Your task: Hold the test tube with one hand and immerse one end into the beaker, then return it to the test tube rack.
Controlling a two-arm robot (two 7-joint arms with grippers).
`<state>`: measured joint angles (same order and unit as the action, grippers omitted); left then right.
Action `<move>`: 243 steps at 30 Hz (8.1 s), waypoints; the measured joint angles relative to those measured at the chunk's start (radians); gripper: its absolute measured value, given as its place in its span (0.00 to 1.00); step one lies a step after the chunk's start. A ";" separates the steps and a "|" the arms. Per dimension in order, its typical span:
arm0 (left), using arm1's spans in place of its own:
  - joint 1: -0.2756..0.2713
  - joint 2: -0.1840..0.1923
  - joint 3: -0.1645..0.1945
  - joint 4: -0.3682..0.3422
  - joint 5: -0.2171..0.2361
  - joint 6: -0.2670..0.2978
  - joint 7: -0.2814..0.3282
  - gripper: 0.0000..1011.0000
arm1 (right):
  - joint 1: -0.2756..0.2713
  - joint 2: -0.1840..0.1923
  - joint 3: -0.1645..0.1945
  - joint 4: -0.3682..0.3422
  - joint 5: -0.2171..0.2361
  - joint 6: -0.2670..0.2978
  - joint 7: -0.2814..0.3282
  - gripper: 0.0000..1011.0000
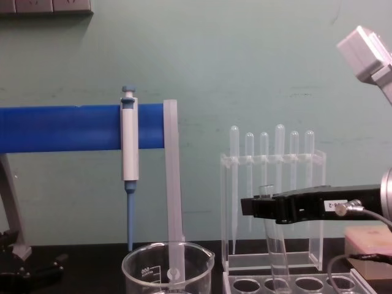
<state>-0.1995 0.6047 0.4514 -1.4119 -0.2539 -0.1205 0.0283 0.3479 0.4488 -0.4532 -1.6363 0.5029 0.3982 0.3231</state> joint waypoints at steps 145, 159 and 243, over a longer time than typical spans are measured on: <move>0.000 0.000 0.000 0.000 0.000 0.000 0.000 0.99 | 0.046 -0.201 -0.127 0.175 -0.143 -0.310 0.105 0.22; 0.000 0.000 0.000 0.000 0.000 0.000 0.000 0.99 | 0.033 -0.203 -0.116 0.170 -0.157 -0.322 0.115 0.22; 0.000 0.000 0.000 0.000 0.000 0.000 0.000 0.99 | 0.035 -0.199 -0.112 0.161 -0.163 -0.315 0.111 0.22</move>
<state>-0.1996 0.6047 0.4514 -1.4120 -0.2539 -0.1205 0.0283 0.3827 0.2498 -0.5648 -1.4753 0.3403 0.0835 0.4337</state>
